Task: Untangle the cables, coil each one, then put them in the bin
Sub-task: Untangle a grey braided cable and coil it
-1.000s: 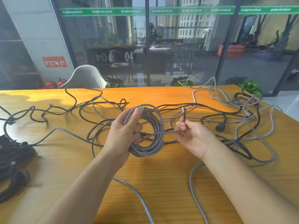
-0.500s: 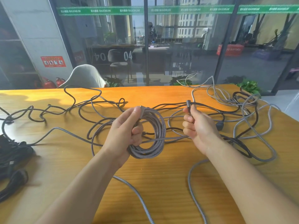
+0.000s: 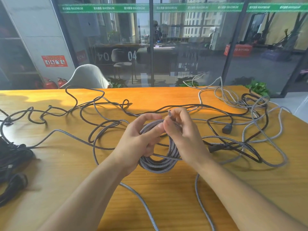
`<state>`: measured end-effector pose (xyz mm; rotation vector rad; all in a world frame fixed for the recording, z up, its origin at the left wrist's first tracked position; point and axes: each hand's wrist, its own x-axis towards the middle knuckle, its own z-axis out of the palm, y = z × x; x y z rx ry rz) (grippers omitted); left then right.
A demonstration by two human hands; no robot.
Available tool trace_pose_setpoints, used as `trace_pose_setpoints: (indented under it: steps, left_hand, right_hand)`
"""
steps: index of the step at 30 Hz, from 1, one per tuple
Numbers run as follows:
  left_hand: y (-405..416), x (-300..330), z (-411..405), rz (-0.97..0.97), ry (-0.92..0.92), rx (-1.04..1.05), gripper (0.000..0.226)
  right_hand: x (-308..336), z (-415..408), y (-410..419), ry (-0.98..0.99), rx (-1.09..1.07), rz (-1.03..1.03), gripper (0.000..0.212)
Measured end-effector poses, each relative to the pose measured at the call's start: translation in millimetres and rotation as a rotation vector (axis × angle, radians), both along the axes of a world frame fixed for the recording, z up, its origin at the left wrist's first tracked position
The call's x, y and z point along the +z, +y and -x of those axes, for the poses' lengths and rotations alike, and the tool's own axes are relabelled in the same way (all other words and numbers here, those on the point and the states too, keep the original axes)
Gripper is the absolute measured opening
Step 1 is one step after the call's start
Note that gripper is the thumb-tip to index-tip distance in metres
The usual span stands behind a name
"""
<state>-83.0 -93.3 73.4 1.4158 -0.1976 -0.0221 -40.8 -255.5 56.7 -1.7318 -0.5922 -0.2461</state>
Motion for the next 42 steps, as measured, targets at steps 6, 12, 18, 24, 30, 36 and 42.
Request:
trace_pose_setpoints:
  steps: [6,12,18,24,30,36,42]
  left_hand:
    - [5,1,0,-0.051,-0.046,-0.047,0.046]
    - [-1,5,-2,0.078,-0.080,-0.028,0.038]
    - [-8,2,1,0.027,-0.093,0.007,0.044]
    - [-16,-2,3,0.039,-0.115,0.017,0.043]
    - [-20,-6,2,0.010,-0.127,0.136,0.027]
    - [-16,1,3,0.034,-0.068,0.184,0.027]
    - [1,3,-4,0.083,-0.099,0.316,0.023]
  right_hand:
    - [5,1,3,0.045,0.103,-0.043,0.040]
    - [5,-1,6,0.061,0.019,-0.178,0.037]
    - [6,-6,4,0.063,-0.049,-0.245,0.047]
    - [3,-5,5,0.090,-0.142,-0.228,0.045]
    - [3,-4,10,0.135,-0.077,-0.236,0.039]
    - [7,0,10,0.296,-0.057,-0.377,0.050]
    - [8,-20,-6,0.665,-0.168,-0.853,0.033]
